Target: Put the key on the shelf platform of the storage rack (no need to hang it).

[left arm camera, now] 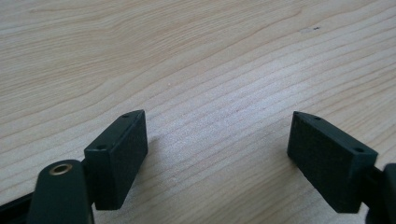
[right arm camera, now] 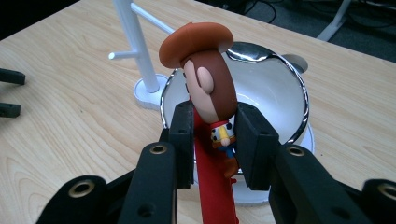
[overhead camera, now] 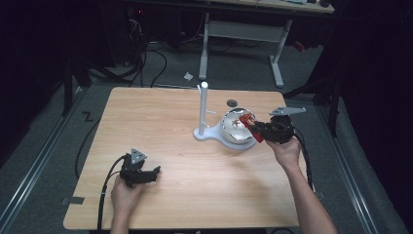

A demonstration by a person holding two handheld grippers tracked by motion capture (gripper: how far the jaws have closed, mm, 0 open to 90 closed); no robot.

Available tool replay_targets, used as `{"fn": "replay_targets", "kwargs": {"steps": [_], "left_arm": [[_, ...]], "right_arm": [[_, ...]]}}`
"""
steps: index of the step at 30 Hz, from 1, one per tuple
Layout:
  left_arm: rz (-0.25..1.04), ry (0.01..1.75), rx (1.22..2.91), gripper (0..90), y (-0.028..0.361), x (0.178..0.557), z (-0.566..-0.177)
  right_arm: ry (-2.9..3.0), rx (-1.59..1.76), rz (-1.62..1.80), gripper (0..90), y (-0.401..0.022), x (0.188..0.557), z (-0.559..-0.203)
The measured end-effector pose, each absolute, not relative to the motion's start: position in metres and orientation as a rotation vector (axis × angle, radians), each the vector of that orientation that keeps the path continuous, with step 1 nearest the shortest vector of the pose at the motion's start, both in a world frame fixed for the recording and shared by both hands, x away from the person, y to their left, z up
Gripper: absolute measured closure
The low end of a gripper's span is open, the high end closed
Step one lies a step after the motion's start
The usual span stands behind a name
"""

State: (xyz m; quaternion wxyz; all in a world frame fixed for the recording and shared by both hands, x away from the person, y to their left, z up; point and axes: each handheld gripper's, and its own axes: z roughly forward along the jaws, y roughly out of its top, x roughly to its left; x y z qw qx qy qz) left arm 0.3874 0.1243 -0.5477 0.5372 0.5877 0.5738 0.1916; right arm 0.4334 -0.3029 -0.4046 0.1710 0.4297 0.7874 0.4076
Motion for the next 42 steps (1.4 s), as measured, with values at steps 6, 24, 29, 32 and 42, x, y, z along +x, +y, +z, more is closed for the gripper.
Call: {"fn": "replay_targets", "kwargs": {"steps": [6,24,29,32,42], "left_arm": [[0.457,1.366,1.398,20.4,0.124,0.387,-0.548],[0.456,1.366,1.399,20.4,0.124,0.387,-0.548],[0.456,1.366,1.399,20.4,0.124,0.387,-0.548],[0.456,1.366,1.399,20.4,0.124,0.387,-0.548],[0.456,1.367,1.398,20.4,0.124,0.387,-0.548]], "right_arm": [[2.246,1.242,1.133,69.9,-0.302,0.444,-0.407],[2.278,1.252,1.105,69.9,-0.291,0.464,-0.416],[2.282,1.256,1.102,69.9,-0.289,0.468,-0.42],[2.283,1.261,1.101,69.8,-0.288,0.469,-0.421],[2.303,1.263,1.068,69.8,-0.281,0.477,-0.43]]}}
